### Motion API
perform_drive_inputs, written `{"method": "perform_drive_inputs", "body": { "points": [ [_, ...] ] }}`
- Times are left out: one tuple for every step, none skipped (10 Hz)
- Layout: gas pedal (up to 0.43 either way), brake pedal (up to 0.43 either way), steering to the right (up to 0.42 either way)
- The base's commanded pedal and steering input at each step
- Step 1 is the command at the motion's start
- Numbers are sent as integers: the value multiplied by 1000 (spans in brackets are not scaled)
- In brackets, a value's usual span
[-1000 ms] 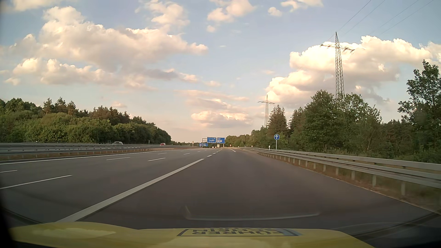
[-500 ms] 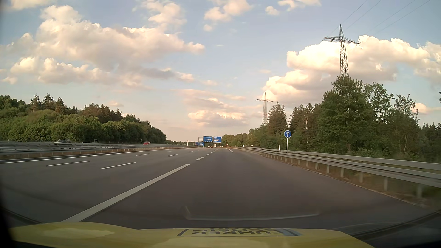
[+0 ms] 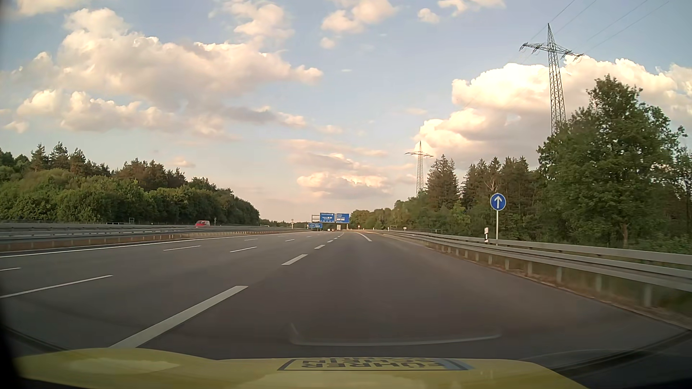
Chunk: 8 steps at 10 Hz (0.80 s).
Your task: Follow the waypoints while adhering to traffic rules and regulations
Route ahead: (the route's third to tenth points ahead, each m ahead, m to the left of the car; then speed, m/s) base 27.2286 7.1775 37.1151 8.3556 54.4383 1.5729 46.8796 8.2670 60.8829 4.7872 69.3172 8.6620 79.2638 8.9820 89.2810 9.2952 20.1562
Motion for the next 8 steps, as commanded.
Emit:
{"method": "perform_drive_inputs", "body": {
  "points": [
    [571,0,-1],
    [571,0,0],
    [571,0,0],
    [559,0,0],
    [559,0,0],
    [559,0,0],
    [559,0,0],
    [559,0,-1]
  ]
}}
